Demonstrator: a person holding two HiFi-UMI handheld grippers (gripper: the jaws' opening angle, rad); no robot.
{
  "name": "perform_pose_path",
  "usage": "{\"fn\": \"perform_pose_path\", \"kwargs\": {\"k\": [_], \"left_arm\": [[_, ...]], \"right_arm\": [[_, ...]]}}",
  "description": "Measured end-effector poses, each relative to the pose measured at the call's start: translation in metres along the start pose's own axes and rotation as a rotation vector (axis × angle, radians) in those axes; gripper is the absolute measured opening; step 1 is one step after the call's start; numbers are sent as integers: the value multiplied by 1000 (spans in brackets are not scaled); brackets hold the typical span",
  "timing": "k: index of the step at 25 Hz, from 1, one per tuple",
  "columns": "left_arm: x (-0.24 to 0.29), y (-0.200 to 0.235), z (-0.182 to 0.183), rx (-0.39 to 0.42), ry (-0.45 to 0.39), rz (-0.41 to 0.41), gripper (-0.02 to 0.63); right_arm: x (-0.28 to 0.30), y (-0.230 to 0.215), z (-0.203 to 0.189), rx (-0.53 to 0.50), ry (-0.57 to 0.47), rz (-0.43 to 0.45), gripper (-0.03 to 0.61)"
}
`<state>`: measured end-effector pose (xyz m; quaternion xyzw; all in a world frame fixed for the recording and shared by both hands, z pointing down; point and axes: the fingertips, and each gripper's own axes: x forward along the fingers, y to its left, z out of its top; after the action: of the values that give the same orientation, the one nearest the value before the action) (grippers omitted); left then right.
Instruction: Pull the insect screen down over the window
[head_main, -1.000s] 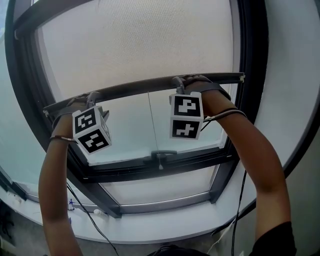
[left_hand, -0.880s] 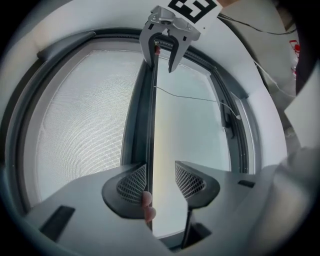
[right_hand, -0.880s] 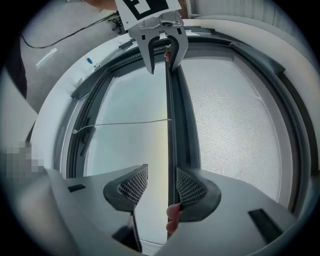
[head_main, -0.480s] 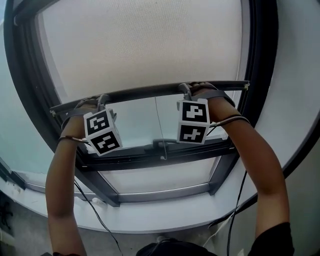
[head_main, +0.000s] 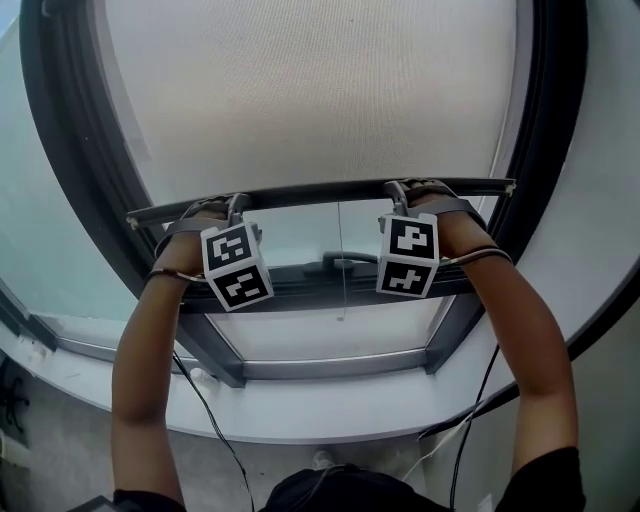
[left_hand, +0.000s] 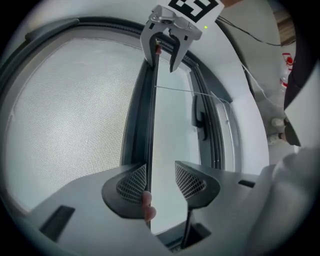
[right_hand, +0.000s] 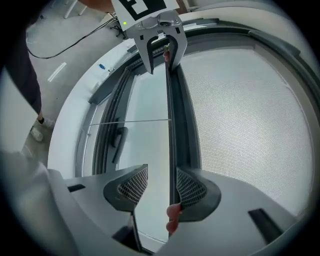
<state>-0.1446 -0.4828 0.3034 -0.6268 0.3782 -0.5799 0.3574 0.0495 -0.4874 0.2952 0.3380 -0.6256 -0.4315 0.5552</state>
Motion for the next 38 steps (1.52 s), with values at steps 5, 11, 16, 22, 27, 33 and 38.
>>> {"fn": "perform_pose_path", "kwargs": {"k": [5, 11, 16, 22, 27, 33, 38], "left_arm": [[2, -11, -2, 15, 11, -7, 181], [9, -23, -2, -8, -11, -46, 181], [27, -71, -2, -72, -68, -111, 181], [41, -97, -3, -113, -80, -134, 181], [61, -137, -2, -134, -78, -160, 181], [71, -151, -5, -136, -62, -151, 181], [85, -190, -6, -149, -48, -219, 183]], "right_arm": [[1, 10, 2, 14, -5, 19, 183], [7, 22, 2, 40, -7, 46, 183], [25, 71, -1, 9, 13, 84, 183], [39, 100, -2, 14, 16, 101, 183], [54, 141, -6, 2, 20, 137, 183], [61, 156, -5, 22, 22, 133, 183], [72, 194, -5, 28, 33, 212, 183]]}}
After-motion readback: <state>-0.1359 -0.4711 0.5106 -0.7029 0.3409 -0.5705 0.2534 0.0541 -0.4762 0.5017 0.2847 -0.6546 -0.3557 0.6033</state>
